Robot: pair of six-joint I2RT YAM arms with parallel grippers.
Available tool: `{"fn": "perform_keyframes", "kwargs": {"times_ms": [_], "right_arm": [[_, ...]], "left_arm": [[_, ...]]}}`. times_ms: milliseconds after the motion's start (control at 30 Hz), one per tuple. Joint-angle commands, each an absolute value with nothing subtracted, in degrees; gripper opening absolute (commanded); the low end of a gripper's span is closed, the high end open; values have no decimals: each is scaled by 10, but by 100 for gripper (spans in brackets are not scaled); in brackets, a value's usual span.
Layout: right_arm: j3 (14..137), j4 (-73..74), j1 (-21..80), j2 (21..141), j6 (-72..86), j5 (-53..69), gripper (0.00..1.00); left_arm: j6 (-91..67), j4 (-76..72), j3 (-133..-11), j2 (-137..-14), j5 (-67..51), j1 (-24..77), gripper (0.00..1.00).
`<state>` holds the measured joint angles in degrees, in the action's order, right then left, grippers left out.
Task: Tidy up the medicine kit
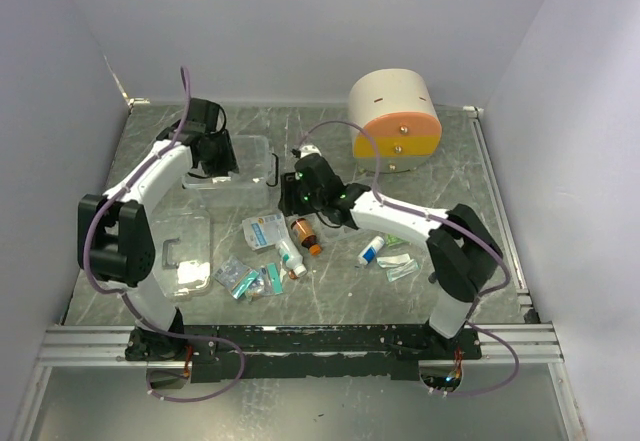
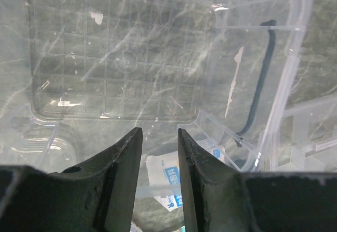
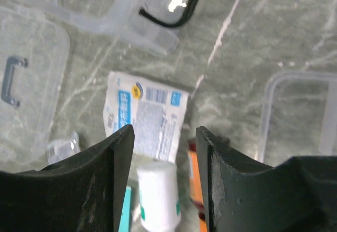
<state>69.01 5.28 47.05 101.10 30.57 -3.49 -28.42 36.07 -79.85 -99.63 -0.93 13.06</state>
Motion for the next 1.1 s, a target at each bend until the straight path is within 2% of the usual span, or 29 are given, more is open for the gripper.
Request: {"fn": "perform_keyframes", "kwargs": {"times_ms": [0,167,367,600,900,1067], "right_arm": [[644,117,474,960,255,-22,50],[628,176,492,939,225,-5,50],[640,215,540,952,215,3,51],[649,237,575,993,219,5,53],[675,251,584,1045,215,-34,52],[677,253,585,1051,194,-36,42]], "left_arm": [[-260,358,-788,-943,-26,132,45],[-245,318,-748,-867,-31,134,51],[-209,273,-704,-755,-27,134,64],[-187,210,-654,-648,-18,134,69],[-185,177,-637,-617,-56,134,70],[-173,188,-649,-617,-80,134,76]]}}
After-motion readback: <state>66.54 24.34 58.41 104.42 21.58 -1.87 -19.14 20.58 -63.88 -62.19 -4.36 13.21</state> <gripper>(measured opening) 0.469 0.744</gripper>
